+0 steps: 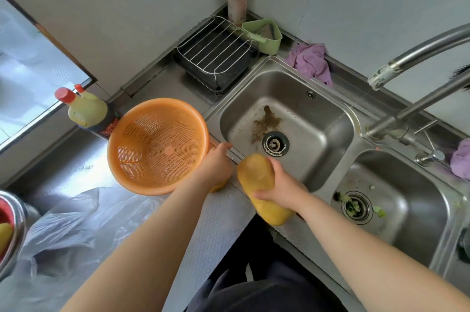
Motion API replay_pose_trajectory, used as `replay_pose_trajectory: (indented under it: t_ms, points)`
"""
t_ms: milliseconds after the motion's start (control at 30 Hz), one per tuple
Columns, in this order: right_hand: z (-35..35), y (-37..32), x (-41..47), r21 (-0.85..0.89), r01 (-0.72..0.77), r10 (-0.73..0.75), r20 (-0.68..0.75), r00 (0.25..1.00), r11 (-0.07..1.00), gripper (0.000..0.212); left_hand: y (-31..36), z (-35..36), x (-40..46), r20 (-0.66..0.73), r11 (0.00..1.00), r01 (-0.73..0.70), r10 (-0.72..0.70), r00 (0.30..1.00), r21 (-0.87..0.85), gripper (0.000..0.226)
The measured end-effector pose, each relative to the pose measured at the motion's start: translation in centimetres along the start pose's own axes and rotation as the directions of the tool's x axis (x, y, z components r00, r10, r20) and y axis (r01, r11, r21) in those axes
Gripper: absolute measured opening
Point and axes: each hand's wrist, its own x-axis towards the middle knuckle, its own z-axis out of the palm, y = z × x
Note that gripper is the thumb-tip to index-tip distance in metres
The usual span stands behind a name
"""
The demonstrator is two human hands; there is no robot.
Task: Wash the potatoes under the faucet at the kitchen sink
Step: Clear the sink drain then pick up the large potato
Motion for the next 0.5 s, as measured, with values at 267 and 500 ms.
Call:
replay_pose_trajectory:
  t_ms: [267, 500]
  points:
    - [-2.9, 1.6, -0.6, 0.461, -0.089, 0.144, -0.085, 0.986, 0.883, 0.109, -2.1, 4.5, -0.1, 0.070, 0.788, -0.097, 0.068, 0.995, 0.608, 0.081]
    - [-3.2, 1.0, -0.8, 0.544, -0.028, 0.118, -0.132, 0.984, 0.839, 0.108, -2.9, 5.0, -0.1, 0.078, 0.599, -0.148, 0.142, 0.987, 0.787, 0.086]
